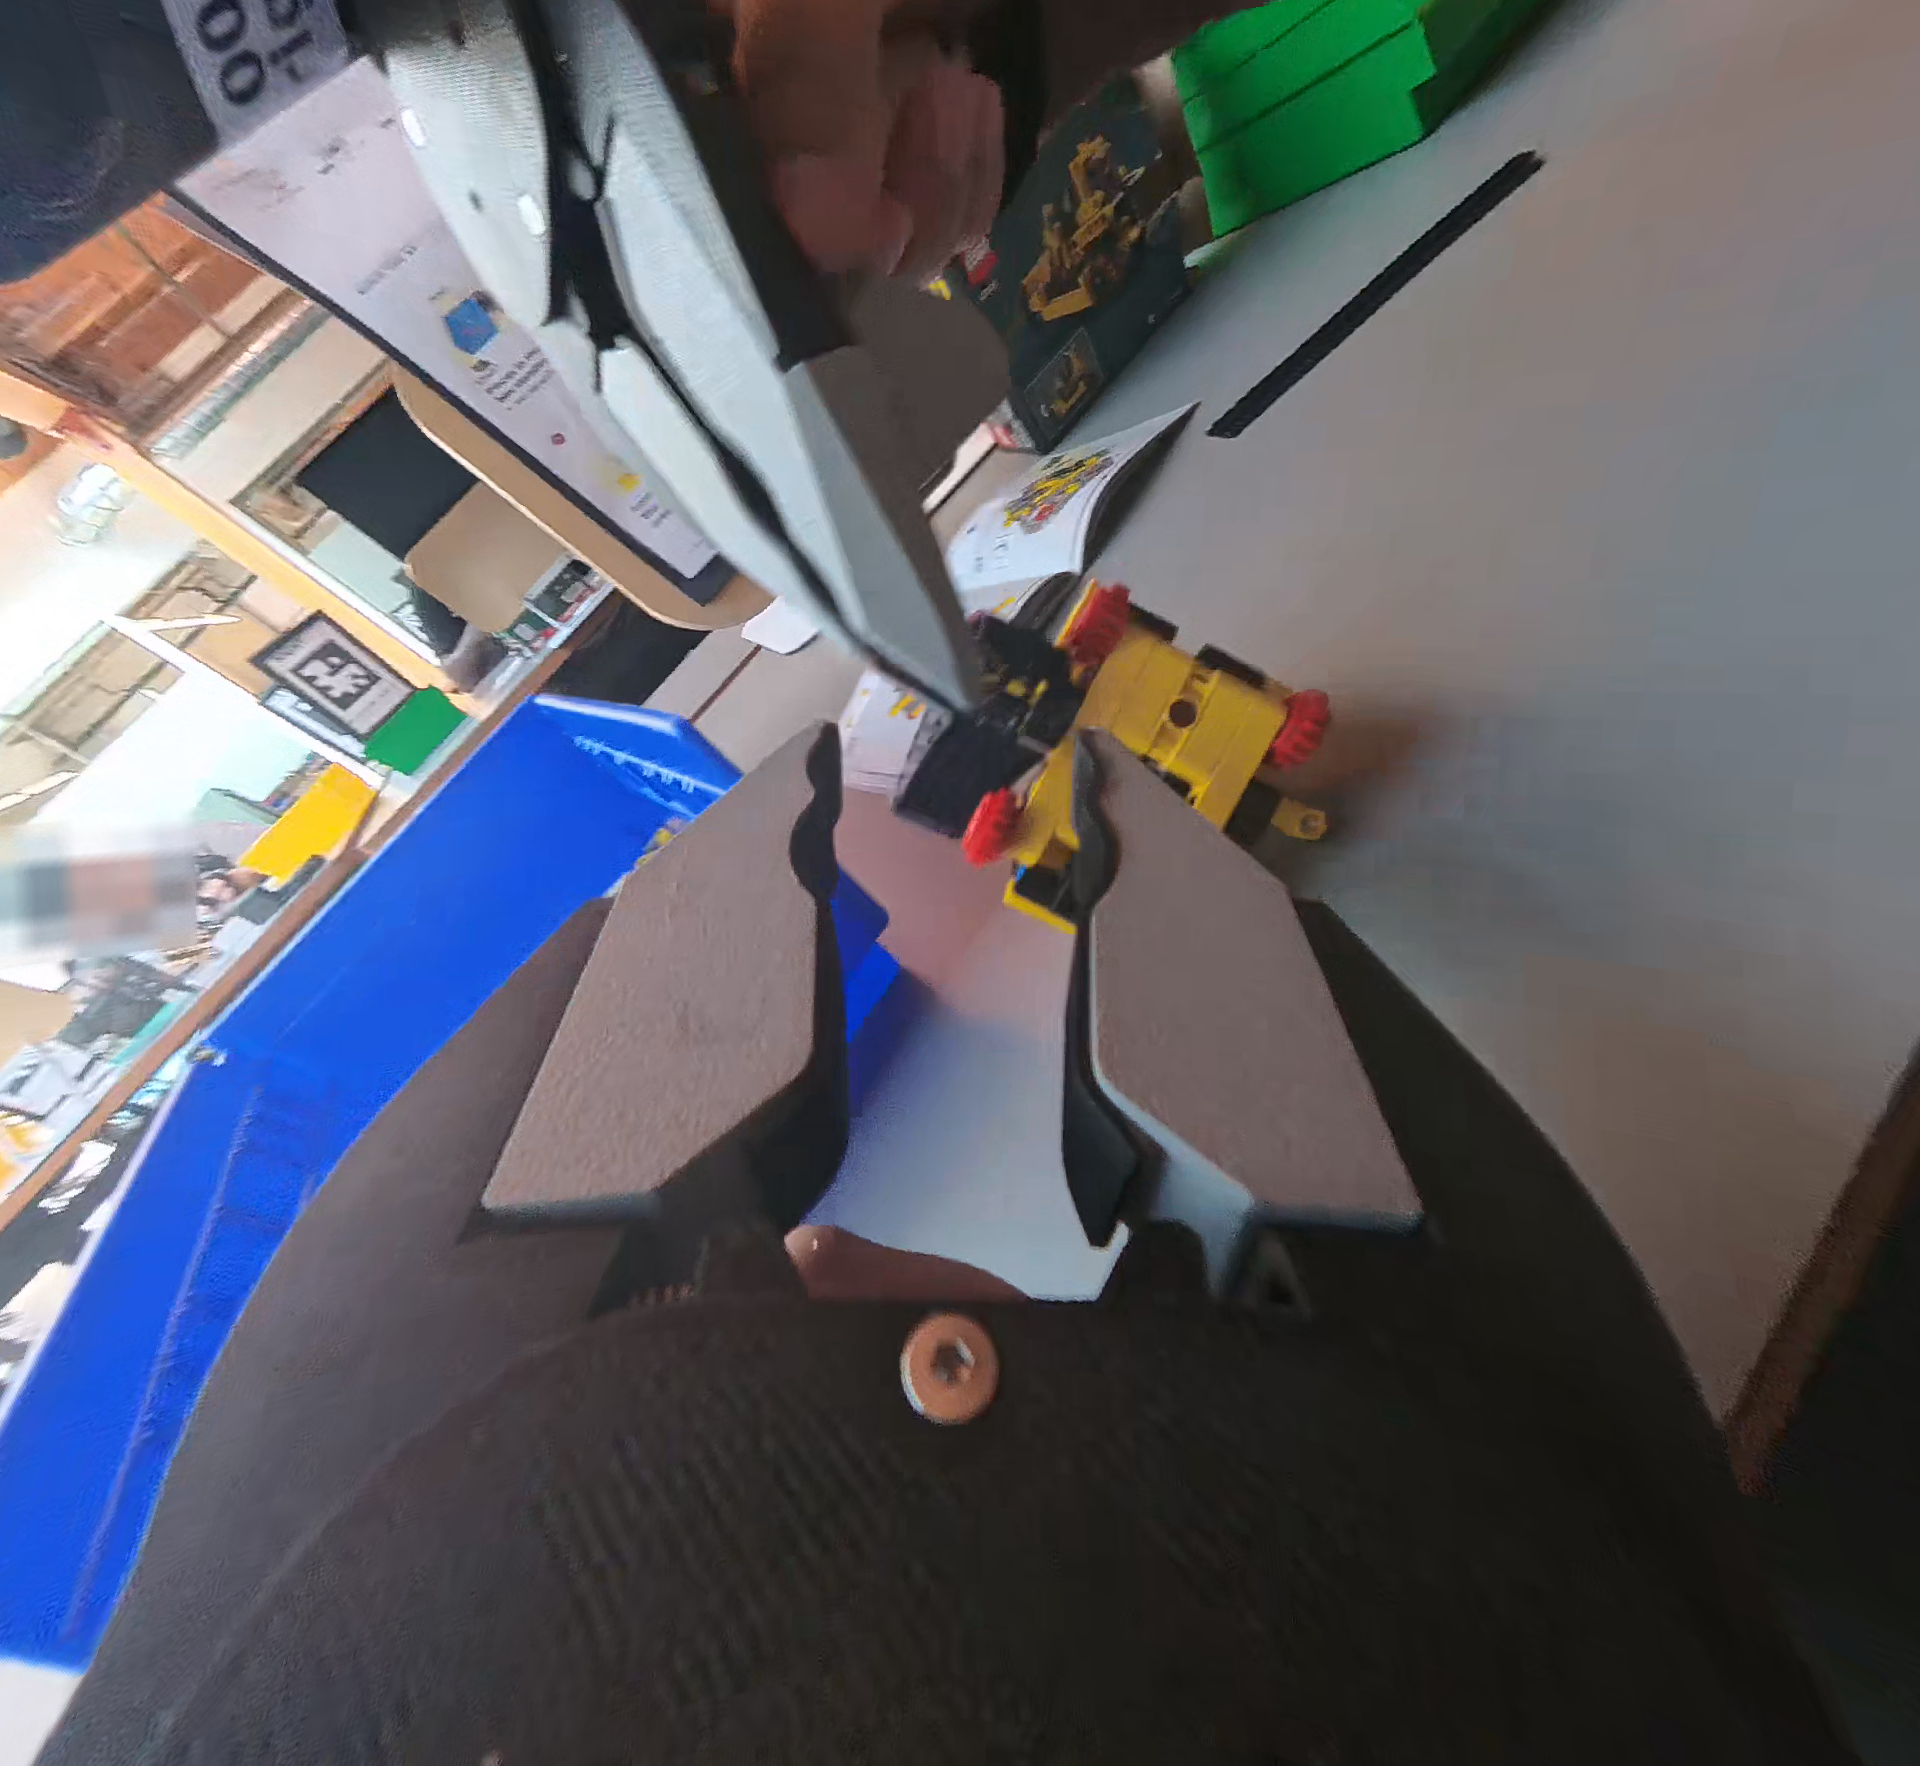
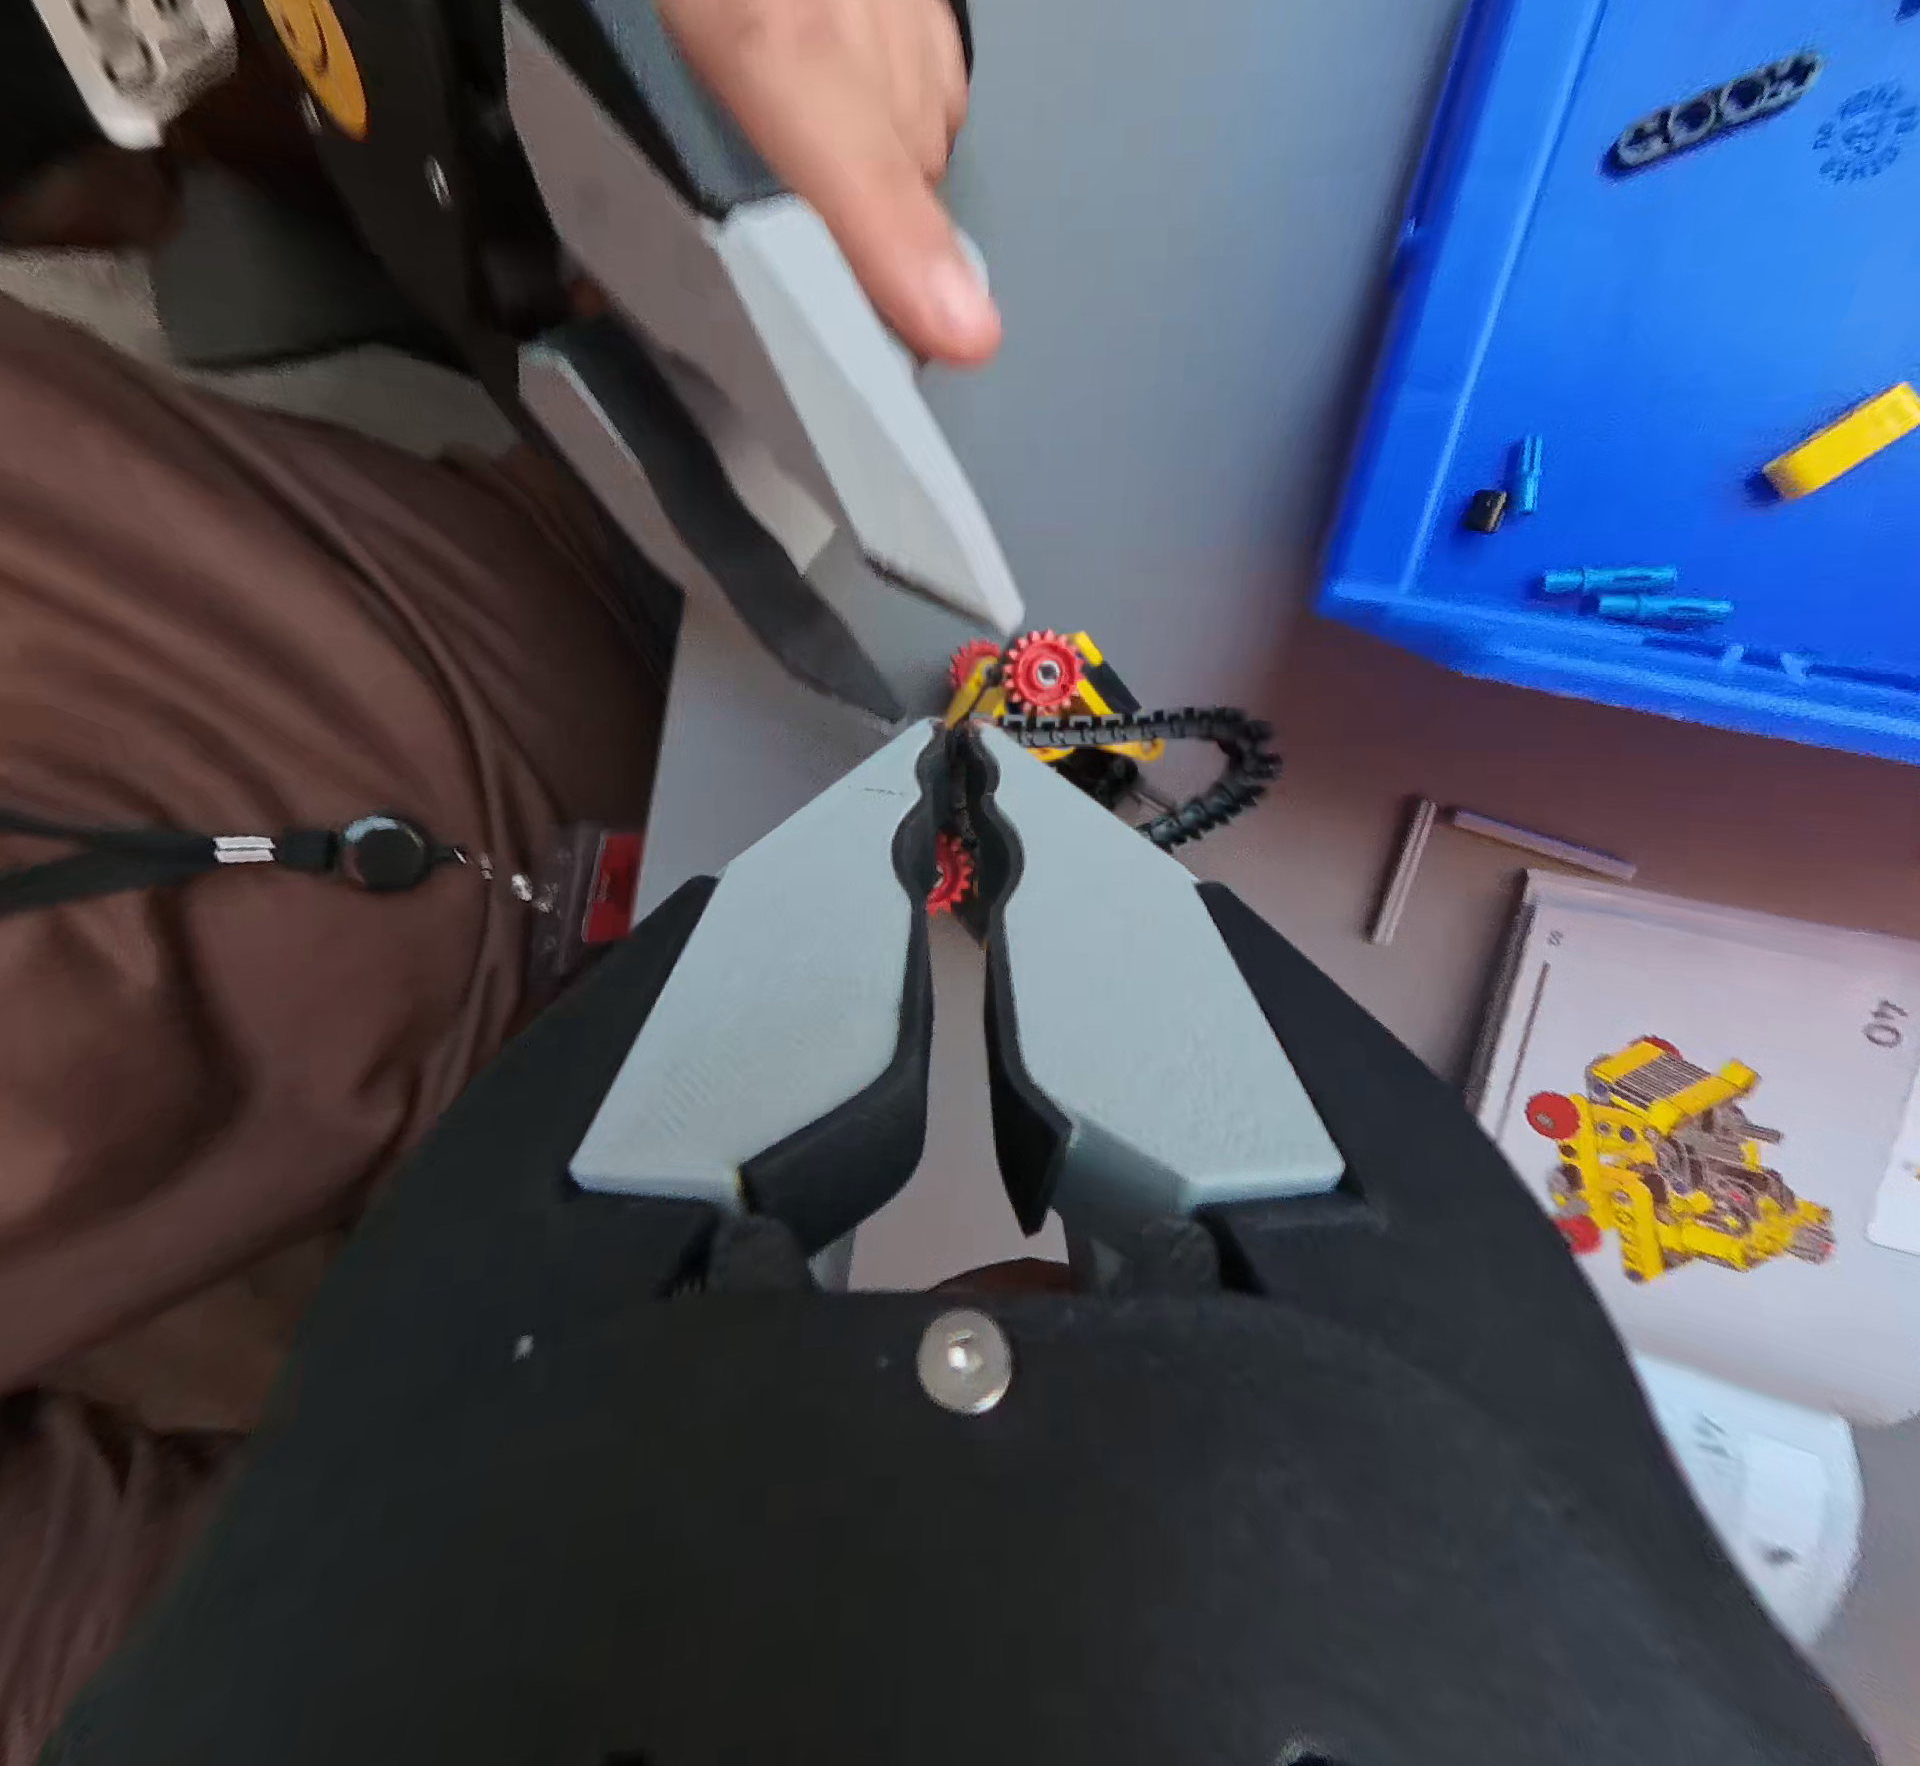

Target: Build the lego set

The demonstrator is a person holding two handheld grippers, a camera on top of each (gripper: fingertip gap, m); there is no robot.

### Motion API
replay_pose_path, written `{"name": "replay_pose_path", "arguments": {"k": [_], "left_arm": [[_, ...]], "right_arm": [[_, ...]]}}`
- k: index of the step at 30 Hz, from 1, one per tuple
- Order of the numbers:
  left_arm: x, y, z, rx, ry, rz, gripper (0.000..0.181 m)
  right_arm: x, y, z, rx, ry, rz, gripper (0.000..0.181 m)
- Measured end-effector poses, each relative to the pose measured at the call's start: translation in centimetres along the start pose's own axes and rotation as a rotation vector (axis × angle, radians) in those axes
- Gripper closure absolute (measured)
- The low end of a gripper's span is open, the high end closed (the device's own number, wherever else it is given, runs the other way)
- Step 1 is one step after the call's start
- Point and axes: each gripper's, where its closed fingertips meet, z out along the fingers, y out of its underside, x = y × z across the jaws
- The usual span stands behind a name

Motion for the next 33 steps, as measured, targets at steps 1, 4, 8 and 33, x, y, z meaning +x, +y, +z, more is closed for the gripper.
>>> {"name": "replay_pose_path", "arguments": {"k": [1,4,8,33], "left_arm": [[0.2,-0.3,0.0,0.006,0.014,-0.025,0.138],[-0.7,0.0,0.1,-0.021,0.002,-0.139,0.137],[-1.4,-0.1,0.0,-0.004,0.047,-0.303,0.142],[-3.9,0.2,-0.7,0.046,-0.032,-0.591,0.144]], "right_arm": [[-0.1,-0.8,0.0,0.038,-0.006,0.029,0.181],[0.0,-1.7,-0.3,0.099,-0.020,0.129,0.177],[-0.8,-0.8,-1.0,0.146,-0.050,0.127,0.162],[1.4,14.3,-3.8,0.970,0.429,0.385,0.140]]}}
